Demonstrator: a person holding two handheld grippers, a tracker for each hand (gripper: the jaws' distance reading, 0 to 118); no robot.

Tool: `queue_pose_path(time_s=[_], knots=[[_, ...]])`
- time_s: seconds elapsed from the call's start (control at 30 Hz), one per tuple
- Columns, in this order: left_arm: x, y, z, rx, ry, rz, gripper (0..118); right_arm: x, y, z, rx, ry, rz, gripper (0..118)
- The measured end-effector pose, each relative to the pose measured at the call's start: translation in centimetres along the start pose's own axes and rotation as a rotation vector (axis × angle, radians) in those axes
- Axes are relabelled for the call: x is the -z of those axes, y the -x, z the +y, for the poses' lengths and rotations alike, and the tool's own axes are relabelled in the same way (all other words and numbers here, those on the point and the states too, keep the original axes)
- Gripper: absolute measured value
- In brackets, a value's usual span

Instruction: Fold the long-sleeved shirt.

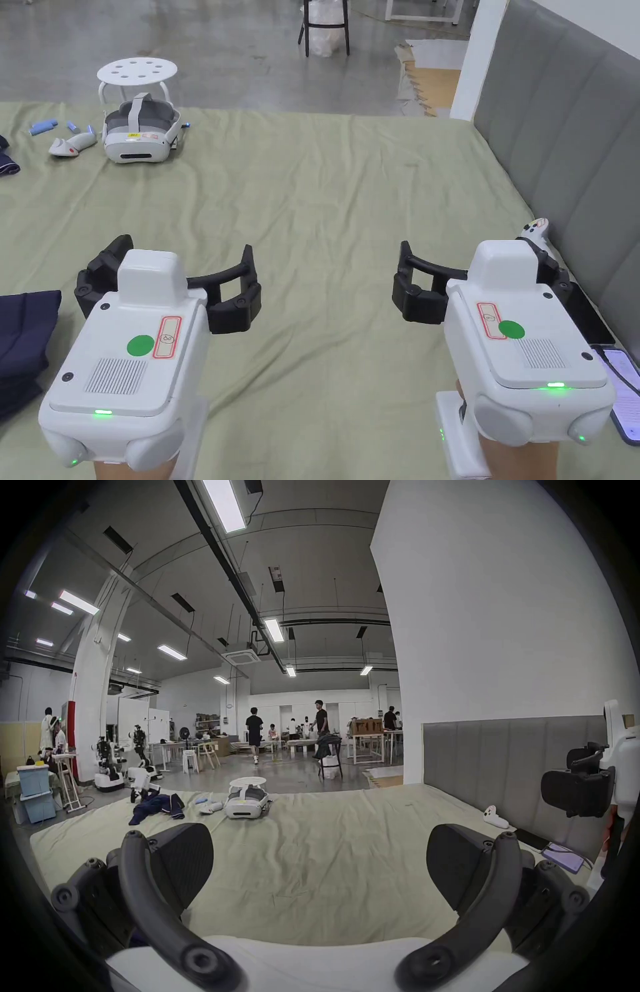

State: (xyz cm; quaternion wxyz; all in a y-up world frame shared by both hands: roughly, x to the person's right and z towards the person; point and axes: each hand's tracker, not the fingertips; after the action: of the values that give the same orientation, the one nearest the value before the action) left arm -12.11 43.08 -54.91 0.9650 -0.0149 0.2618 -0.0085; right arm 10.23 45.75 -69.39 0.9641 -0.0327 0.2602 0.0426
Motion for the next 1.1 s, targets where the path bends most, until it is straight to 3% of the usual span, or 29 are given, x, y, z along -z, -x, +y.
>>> queue_pose_path(time_s=[1.1], knots=[[-0.5, -0.9, 0.3, 0.008, -0.021, -0.013, 111, 0.3, -0.7, -0.2, -0.018, -0.007, -0.008, 118]])
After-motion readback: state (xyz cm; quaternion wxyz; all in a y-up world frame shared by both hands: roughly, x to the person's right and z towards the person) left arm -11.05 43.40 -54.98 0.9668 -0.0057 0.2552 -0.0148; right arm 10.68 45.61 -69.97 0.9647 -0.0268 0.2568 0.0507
